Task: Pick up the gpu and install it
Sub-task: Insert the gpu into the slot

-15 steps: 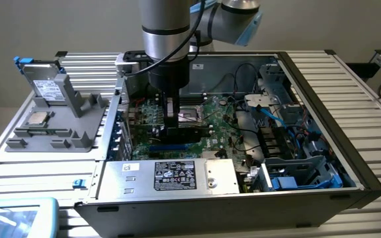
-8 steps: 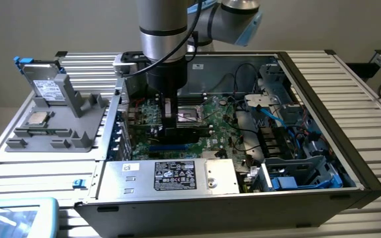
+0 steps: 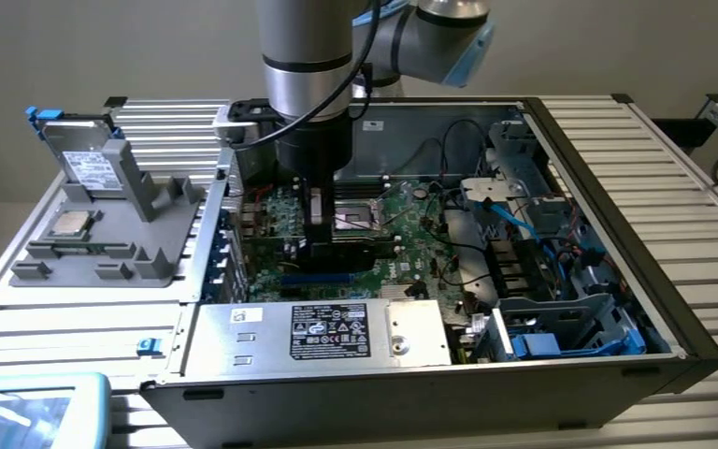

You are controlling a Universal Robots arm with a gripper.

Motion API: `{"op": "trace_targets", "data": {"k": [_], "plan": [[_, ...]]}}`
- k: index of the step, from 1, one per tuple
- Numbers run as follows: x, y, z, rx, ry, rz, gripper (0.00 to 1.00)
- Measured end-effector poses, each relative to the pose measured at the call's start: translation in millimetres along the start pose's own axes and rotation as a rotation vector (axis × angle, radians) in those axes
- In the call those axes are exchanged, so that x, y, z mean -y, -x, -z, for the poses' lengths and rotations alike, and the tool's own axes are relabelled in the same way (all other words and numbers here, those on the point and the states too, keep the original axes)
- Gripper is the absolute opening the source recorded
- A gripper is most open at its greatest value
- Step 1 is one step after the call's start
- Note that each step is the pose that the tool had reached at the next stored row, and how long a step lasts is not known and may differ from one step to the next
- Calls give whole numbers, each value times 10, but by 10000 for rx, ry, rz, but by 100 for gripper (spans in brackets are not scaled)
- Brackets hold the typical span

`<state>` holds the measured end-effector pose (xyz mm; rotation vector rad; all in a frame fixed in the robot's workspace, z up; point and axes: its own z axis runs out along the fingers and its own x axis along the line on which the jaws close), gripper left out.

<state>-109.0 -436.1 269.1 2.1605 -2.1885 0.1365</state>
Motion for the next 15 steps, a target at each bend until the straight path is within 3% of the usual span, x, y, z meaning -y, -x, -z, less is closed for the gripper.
{"op": "trace_targets", "data": {"k": [15], "plan": [[-43,0,-14,91,-1,-2,27]]}}
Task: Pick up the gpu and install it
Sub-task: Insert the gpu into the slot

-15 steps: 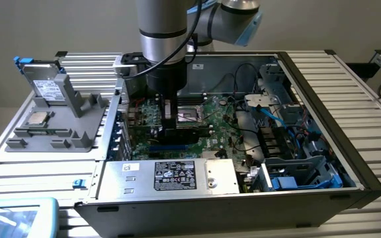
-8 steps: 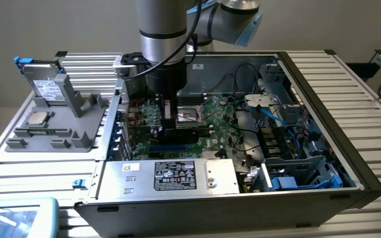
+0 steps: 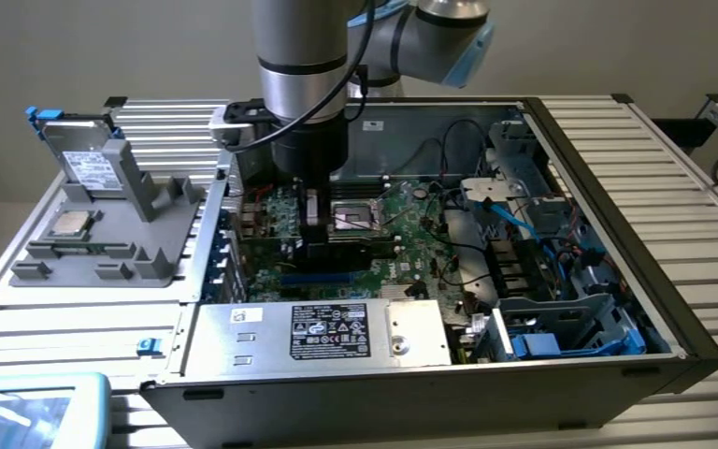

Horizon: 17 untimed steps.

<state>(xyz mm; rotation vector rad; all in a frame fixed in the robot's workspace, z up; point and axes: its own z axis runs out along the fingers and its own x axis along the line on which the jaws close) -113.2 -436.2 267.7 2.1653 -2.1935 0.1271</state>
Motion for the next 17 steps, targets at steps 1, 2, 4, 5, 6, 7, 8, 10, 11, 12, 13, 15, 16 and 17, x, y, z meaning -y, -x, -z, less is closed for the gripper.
{"op": "trace_targets", "data": {"k": [1,2,4,5,6,7,8,10,11,12,13,15,16,17], "plan": [[-12,0,-2,18,-8,1,27],[-23,0,-3,35,-13,4,27],[-26,1,-3,51,-11,2,27],[-28,1,-3,55,-11,0,27],[-29,1,-3,59,-11,-1,27],[-29,1,-3,63,-11,-1,27],[-29,1,-4,67,-11,-1,27],[-31,0,-3,81,-10,-1,27],[-31,0,-4,91,-10,-1,27],[-31,-1,-5,101,-10,-2,27],[-30,-4,-5,105,-11,-2,27],[-13,-7,-6,109,-6,-6,27],[-1,-8,-6,110,-5,-7,27],[13,-9,-7,109,-9,-4,27]]}}
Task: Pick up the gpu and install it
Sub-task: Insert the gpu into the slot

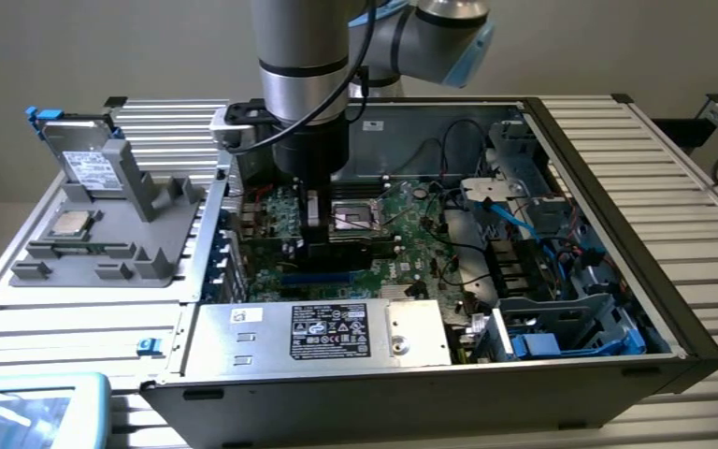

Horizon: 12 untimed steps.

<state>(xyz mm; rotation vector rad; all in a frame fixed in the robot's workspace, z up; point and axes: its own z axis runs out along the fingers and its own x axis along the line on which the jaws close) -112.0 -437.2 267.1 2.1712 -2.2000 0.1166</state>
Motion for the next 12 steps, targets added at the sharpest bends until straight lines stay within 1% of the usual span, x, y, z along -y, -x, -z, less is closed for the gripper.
{"op": "trace_targets", "data": {"k": [2,6,12], "plan": [[17,-2,0,-2,2,2,27],[20,-5,0,5,4,2,27],[13,-8,-1,74,4,1,27]]}}
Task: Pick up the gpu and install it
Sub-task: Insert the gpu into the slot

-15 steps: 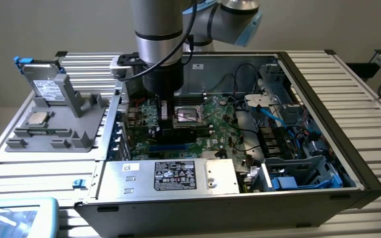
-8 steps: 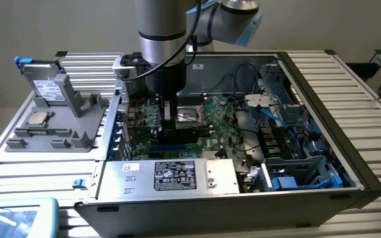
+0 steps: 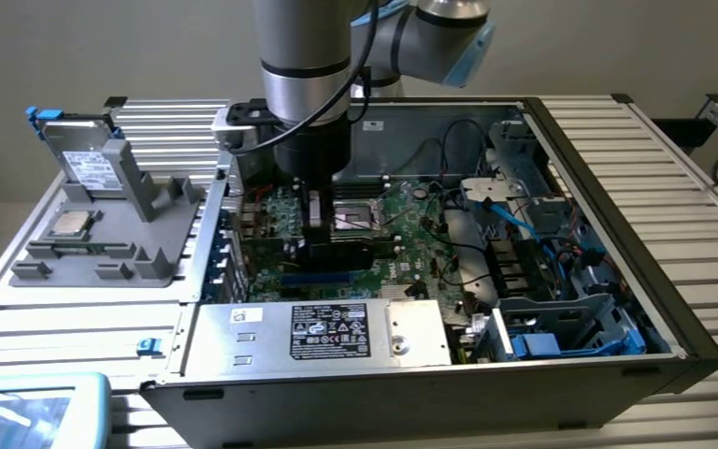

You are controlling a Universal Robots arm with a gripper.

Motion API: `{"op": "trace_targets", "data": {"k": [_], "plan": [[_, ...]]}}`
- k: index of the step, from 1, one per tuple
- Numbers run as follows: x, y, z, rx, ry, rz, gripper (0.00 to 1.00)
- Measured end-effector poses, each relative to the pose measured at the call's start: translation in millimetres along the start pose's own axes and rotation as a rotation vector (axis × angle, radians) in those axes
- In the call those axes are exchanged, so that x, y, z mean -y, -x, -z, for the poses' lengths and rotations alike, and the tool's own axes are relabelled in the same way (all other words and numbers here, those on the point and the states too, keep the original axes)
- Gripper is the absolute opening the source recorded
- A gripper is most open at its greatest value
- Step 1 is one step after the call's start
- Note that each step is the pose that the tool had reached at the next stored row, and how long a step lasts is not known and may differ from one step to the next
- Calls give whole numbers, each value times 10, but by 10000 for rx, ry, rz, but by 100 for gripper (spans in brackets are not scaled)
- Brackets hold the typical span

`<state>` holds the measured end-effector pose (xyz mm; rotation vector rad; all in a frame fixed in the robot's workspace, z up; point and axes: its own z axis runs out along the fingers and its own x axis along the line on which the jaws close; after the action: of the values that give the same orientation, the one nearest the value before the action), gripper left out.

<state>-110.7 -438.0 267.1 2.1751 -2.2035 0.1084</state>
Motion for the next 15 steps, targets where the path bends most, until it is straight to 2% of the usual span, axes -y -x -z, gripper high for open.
{"op": "trace_targets", "data": {"k": [4,8,11,12,15], "plan": [[-29,0,1,92,-7,-2,27],[-30,-3,0,108,-8,-2,27],[-28,-30,-2,227,-5,-6,27],[-29,-32,-2,249,-5,-6,27],[-28,-32,-2,252,-5,-7,27]]}}
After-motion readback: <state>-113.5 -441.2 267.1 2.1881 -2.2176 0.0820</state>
